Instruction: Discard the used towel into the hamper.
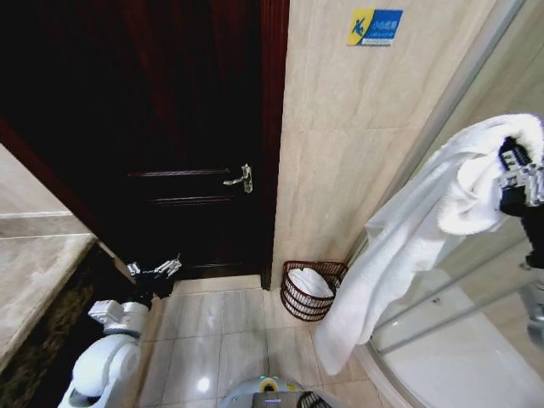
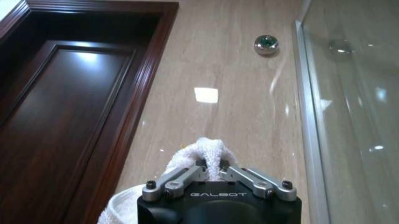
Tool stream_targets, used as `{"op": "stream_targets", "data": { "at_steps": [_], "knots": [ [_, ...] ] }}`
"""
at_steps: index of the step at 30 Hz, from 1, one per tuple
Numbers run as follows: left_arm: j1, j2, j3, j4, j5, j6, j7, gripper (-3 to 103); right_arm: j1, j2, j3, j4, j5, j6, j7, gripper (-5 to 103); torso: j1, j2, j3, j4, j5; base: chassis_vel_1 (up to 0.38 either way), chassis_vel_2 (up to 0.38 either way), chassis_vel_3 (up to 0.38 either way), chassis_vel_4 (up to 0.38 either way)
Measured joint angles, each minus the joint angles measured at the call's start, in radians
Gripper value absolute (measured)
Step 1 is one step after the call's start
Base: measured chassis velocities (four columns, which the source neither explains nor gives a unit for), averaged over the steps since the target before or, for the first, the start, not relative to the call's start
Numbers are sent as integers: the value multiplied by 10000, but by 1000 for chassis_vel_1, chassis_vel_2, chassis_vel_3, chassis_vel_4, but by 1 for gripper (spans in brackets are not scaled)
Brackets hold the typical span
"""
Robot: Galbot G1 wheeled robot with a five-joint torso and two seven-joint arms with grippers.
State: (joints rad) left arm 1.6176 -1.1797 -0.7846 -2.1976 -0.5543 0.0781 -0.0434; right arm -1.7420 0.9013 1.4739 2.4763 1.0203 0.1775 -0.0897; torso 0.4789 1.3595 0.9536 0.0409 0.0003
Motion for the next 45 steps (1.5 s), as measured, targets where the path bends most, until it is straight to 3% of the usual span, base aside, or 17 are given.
{"op": "stream_targets", "data": {
  "at_steps": [26, 35, 45],
  "knots": [
    [0, 0, 0, 0, 0, 0, 0, 100, 70, -180, -55, -65, 42, -37, -125, 4, 3, -1, 1, -2, -1, -41, 42, 39, -42],
    [3, 0, 0, 0, 0, 0, 0, 100, 837, -1832, 500, -747, 554, -154, 171, 4, -12, 2, -3, 0, -5, -10, 25, 7, -9],
    [1, 0, 0, 0, 0, 0, 0, 100, 1936, -3180, 359, -1696, 753, -422, 385, 4, -8, 2, -2, 0, -2, 0, 0, 0, 0]
  ]
}}
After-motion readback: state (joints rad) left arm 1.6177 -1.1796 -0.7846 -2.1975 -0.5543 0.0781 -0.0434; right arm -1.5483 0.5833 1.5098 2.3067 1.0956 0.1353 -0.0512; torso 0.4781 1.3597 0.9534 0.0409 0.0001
